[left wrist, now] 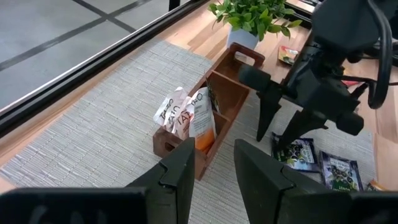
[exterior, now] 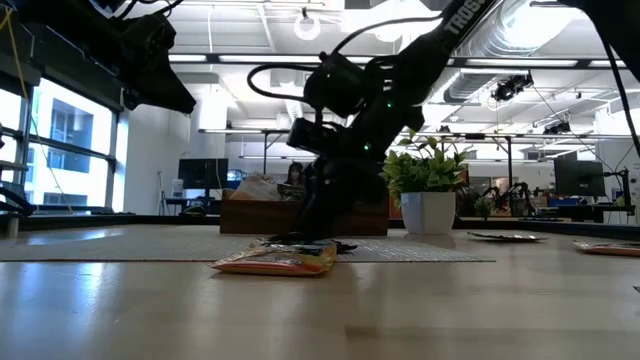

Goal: Pick & Place Tea
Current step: Put the black tea bag in the middle section of the brown wooden organizer

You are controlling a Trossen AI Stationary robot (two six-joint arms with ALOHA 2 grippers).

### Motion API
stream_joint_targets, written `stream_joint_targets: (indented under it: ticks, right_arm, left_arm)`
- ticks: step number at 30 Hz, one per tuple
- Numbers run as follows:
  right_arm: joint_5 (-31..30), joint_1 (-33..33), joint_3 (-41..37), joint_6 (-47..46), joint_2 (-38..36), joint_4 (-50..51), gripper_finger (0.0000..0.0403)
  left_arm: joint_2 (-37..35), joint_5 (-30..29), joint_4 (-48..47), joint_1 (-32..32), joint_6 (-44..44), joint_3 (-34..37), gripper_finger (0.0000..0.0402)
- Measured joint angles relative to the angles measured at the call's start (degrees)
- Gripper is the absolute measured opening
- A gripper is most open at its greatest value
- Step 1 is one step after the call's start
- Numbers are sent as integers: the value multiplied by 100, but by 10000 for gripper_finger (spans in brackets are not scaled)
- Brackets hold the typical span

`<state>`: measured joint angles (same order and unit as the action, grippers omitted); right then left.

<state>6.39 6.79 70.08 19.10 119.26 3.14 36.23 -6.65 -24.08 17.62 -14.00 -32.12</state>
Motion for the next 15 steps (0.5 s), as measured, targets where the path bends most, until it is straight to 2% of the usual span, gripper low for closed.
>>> stream_joint_targets:
  ticks: [5,11,15]
  right_arm:
    - [-132,-7,-2,142,5,71,122]
    - [-151,-15,4,249,12,321,13]
    - [-189,-24,-2,385,16,322,18]
  left_arm:
    - [0,-1,-1,-1,0,0,111]
    - [-1,-3,-2,-1,0,0,111]
    - [-1,-5,-2,0,0,0,111]
